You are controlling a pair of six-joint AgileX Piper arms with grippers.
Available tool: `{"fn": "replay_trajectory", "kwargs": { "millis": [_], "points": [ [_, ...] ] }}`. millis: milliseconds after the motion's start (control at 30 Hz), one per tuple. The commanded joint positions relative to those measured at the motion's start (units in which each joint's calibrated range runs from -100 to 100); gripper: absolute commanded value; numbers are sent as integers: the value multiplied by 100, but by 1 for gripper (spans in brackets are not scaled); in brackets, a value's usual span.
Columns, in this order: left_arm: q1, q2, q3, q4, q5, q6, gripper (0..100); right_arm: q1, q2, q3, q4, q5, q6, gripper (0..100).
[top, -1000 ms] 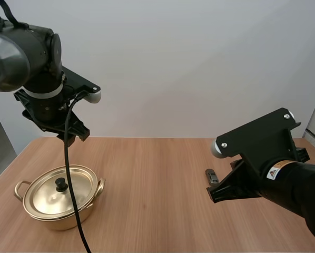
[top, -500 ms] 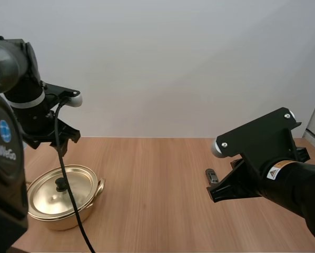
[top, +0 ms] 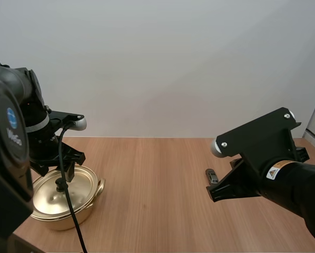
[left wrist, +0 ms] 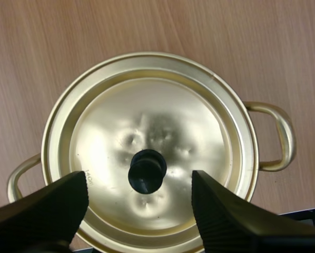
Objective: Open the pot, put the car inside, and close it
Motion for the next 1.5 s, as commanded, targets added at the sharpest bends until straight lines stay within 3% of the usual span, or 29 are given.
{"fn": "replay_trajectory", "kwargs": {
  "millis": [0, 667, 767, 867, 1033, 1067, 1267, 1467],
  "points": [
    [5, 0, 3, 5, 18, 3, 92, -1, 3, 4, 6, 5, 4, 0],
    [5, 683, 3, -41, 18, -5, 90, -1, 3, 4, 6, 24, 4, 0],
    [5, 743, 3, -41, 18, -5, 86, -1, 3, 4, 6, 24, 4, 0],
    [5, 743, 3, -41, 18, -5, 67, -1, 3, 4, 6, 24, 4, 0],
    [5, 743, 3, -84, 18, -4, 7, -1, 3, 4, 6, 24, 4, 0],
    [5, 743, 3, -119, 18, -4, 0, -1, 3, 4, 6, 24, 4, 0],
    [5, 680, -204, -473, 18, 79, 0, -1, 3, 4, -82, -53, 81, 0],
    [5, -38, -1350, -1480, 18, 144, 0, -1, 591, 4, -684, -506, 790, 0]
  ]
}}
